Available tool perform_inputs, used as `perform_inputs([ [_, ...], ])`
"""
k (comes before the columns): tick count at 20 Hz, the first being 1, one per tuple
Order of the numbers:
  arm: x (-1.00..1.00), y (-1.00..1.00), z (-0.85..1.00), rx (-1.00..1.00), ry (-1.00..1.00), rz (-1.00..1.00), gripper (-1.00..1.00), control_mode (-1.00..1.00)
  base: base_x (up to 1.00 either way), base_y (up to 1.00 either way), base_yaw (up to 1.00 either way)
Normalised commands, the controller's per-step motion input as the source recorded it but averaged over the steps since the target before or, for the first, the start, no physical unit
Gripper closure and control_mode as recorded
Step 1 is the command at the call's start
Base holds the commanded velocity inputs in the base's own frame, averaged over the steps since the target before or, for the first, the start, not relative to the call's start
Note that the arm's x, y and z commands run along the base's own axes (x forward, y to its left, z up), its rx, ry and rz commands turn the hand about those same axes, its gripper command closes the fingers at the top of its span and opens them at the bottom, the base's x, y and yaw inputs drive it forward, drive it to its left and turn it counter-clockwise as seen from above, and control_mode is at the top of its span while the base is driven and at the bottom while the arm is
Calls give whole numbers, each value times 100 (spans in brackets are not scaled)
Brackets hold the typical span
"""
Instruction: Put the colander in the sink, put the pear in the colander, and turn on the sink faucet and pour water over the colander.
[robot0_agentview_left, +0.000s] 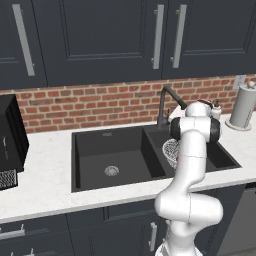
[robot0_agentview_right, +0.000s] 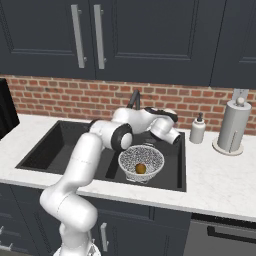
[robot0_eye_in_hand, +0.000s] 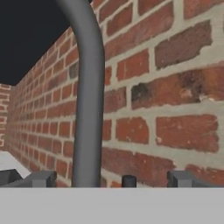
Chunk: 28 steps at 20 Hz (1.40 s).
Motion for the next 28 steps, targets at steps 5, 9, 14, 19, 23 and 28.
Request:
perform_inputs([
  [5,28,0,-8,0,0,0,-100,-100,0,0,0],
  [9,44,0,-16,0,0,0,-100,-100,0,0,0],
  [14,35,-4,-26,0,0,0,-100,-100,0,0,0],
  [19,26,-2,-30,0,0,0,100,-100,0,0,0],
  [23,28,0,-27,0,0,0,100,-100,0,0,0],
  [28,29,-6,-5,0,0,0,100,-100,0,0,0],
])
